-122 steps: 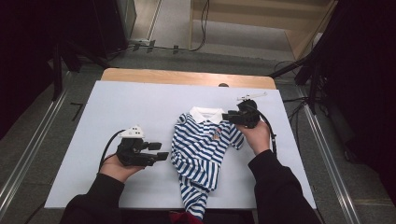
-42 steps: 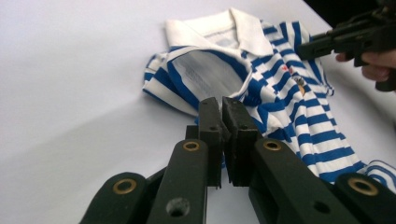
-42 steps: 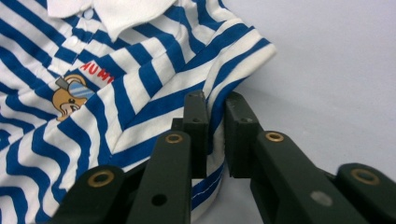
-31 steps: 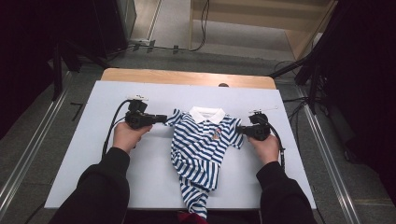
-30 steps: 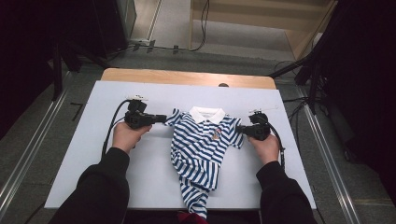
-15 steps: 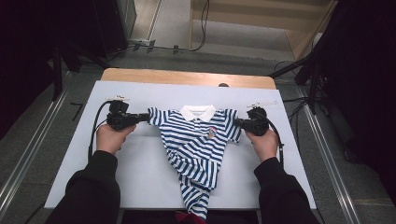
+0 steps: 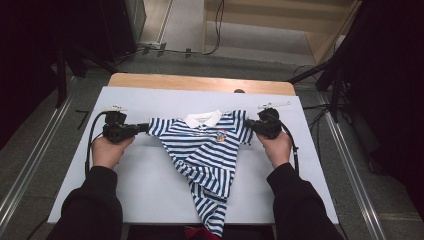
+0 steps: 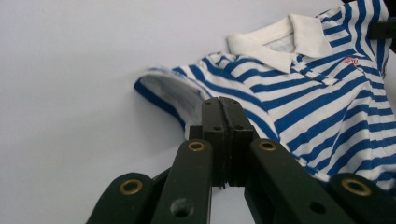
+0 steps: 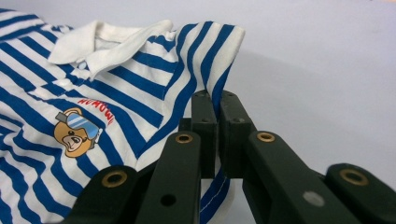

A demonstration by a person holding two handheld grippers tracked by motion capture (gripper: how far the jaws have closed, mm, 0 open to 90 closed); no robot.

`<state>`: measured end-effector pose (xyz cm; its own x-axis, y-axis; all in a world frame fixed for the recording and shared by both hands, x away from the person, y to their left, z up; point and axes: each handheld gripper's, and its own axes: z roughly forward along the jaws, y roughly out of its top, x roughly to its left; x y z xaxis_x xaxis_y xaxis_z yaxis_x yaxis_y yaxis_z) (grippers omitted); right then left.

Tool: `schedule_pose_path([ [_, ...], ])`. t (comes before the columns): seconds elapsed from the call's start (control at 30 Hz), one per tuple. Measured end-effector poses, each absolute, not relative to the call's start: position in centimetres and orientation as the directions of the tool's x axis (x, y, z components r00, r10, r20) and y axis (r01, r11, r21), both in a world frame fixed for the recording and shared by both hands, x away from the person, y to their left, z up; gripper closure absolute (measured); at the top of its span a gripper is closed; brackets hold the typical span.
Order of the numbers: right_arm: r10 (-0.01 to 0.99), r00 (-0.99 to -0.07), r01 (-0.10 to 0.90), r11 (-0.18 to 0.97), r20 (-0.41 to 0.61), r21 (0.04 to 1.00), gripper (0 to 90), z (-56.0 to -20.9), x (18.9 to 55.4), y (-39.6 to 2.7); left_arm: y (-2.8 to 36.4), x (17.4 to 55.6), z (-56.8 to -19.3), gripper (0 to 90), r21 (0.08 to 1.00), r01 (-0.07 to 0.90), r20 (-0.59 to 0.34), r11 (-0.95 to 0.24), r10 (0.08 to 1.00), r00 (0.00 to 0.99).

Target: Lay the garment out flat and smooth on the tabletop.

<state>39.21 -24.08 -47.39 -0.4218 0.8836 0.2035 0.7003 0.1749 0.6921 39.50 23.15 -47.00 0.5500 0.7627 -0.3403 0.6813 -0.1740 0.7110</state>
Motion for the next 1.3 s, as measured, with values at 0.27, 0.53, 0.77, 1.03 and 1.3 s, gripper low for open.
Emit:
schedule_pose_path([
  [0.27, 0.887, -0.409, 0.735, 0.182, 0.213, 0.653, 84.2, -48.9, 41.0, -24.0, 23.3, 39.1, -48.2, 90.0, 0.67, 0.718, -0.359, -0.187, 0.765, 0.534],
  [0.53, 0.891, -0.408, 0.738, 0.192, 0.201, 0.647, 82.7, -49.5, 42.2, -23.1, 23.6, 38.4, -48.8, 89.9, 0.647, 0.737, -0.365, -0.195, 0.77, 0.524],
  [0.77, 0.884, -0.391, 0.742, 0.139, 0.255, 0.655, 63.7, -49.5, 42.6, -23.8, 23.8, 38.0, -48.7, 88.6, 0.664, 0.72, -0.355, -0.2, 0.763, 0.54],
  [1.03, 0.898, -0.361, 0.718, 0.096, 0.25, 0.69, 59.1, -48.4, 42.5, -25.4, 24.9, 38.0, -47.9, 76.2, 0.702, 0.699, -0.368, -0.14, 0.768, 0.524],
  [1.3, 0.905, -0.349, 0.731, 0.1, 0.244, 0.675, 52.1, -48.9, 42.6, -25.8, 24.2, 39.1, -47.5, 46.0, 0.758, 0.634, -0.29, -0.155, 0.79, 0.54],
])
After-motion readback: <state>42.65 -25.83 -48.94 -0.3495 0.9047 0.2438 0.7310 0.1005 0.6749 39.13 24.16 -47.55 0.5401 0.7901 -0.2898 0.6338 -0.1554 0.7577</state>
